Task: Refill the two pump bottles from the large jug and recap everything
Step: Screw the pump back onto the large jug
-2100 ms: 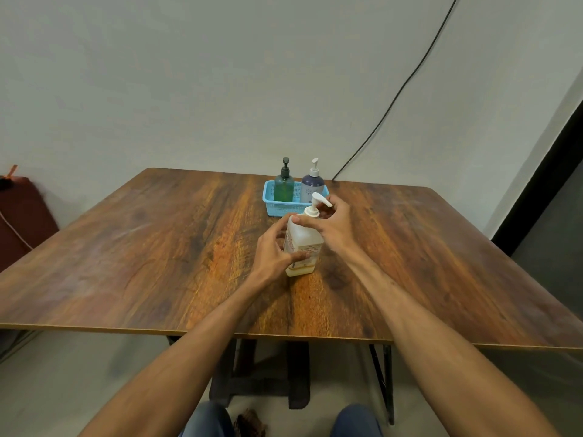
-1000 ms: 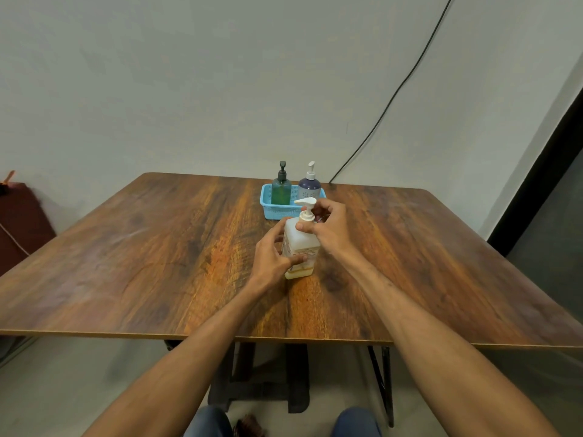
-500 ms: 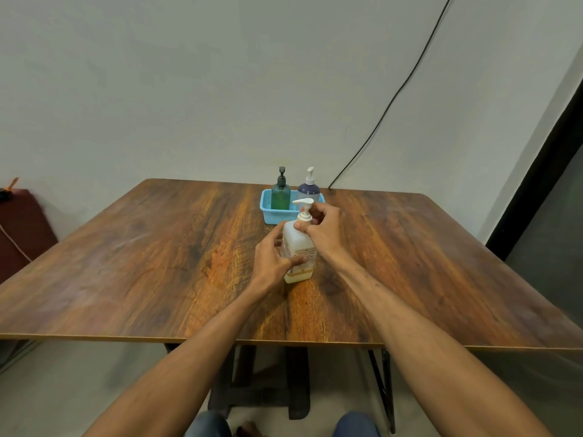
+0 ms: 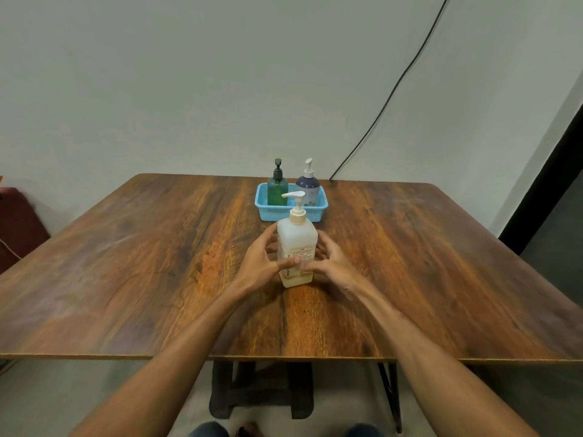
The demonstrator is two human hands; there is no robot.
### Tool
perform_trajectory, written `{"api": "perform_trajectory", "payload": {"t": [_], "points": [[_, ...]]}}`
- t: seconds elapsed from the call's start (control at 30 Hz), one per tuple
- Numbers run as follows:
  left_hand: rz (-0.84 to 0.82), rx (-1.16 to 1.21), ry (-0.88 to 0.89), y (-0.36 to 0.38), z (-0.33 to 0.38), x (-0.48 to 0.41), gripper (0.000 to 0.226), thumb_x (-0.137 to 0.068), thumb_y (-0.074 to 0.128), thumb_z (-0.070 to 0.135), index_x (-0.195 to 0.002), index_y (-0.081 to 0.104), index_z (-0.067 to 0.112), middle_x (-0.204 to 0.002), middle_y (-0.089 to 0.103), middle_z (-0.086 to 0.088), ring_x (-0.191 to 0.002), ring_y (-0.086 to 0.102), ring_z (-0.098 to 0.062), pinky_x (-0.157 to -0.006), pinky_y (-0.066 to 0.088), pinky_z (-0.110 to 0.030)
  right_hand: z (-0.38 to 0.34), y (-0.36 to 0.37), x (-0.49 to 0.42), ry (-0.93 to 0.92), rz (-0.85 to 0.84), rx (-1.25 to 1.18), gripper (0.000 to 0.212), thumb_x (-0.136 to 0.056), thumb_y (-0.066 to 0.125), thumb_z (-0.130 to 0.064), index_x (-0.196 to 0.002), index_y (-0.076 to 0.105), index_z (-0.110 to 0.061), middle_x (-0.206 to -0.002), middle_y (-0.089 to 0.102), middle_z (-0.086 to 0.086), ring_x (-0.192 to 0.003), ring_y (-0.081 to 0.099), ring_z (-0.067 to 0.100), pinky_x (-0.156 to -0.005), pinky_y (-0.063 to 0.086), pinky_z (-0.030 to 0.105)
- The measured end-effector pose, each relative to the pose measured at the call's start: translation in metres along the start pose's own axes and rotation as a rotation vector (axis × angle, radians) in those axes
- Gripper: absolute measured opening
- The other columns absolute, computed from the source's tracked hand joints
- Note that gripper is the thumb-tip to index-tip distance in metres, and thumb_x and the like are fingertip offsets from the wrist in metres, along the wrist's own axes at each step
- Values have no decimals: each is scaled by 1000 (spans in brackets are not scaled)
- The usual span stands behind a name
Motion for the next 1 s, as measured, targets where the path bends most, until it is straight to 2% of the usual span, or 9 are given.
{"api": "perform_trajectory", "payload": {"t": [0.1,0.27,0.43,0.57,0.7,0.8,0.9,0.93,1.0], "points": [[-41,17,-7,-1,-3,-30,92,-69,87,39,-148,42,30,-134,60,10,-120,61,-10,-100,55,-36,6,-8,-26,-29,6,-37,75,-75,85,-12,-134,50,-42,-130,64,-6,-123,59,16,-101,53,46],[-73,64,-22,2,6,-87,89,-68,84,38,-147,43,28,-132,61,6,-118,63,-11,-92,58,-26,-15,-47,-66,-72,50,34,78,-74,87,-14,-136,46,-36,-129,61,-14,-118,58,0,-92,51,19],[-133,139,-75,8,56,-142,77,-79,84,16,-143,44,29,-127,61,11,-114,63,-7,-82,57,-17,-74,-91,-86,-33,121,44,78,-73,87,-6,-134,48,-35,-126,62,-16,-115,60,-3,-86,52,14],[-228,168,-85,12,119,-192,80,-79,85,21,-143,40,38,-131,58,12,-117,63,-10,-84,58,-20,-146,-132,-97,18,174,51,82,-71,88,-3,-133,48,-39,-128,63,-15,-116,63,2,-84,56,23],[-307,176,-78,36,173,-242,85,-77,87,18,-149,42,27,-134,63,3,-119,65,-10,-89,61,-33,-195,-187,-103,56,242,66,89,-68,89,1,-140,47,-30,-131,65,-5,-115,67,13,-83,60,29],[-356,201,-82,76,191,-272,89,-79,87,19,-153,39,26,-140,61,3,-123,64,-11,-97,58,-34,-202,-236,-105,95,307,82,87,-63,91,3,-134,53,-30,-125,69,-1,-111,69,18,-84,61,36],[-392,211,-102,129,192,-304,87,-81,85,15,-151,37,30,-140,60,9,-126,62,-10,-99,56,-31,-191,-293,-112,135,350,126,81,-64,89,4,-134,56,-18,-122,69,4,-111,69,24,-82,61,38],[-399,207,-109,147,190,-317,86,-81,84,13,-150,36,31,-137,60,13,-125,62,-8,-99,56,-32,-188,-313,-115,129,351,149,75,-67,88,2,-132,58,-19,-120,70,2,-110,69,23,-84,61,39],[-416,194,-124,183,182,-339,86,-80,86,17,-151,39,31,-135,61,15,-123,62,-5,-100,56,-35,-178,-348,-125,105,335,262,64,-71,87,-10,-124,61,-35,-115,68,-17,-108,68,11,-88,60,33]]}}
Point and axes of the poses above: each hand's wrist, its own x-axis away from the middle knuckle, its own y-axis out of the palm, z = x × y, the point moved 5 cm from there along -x, towards the middle knuckle
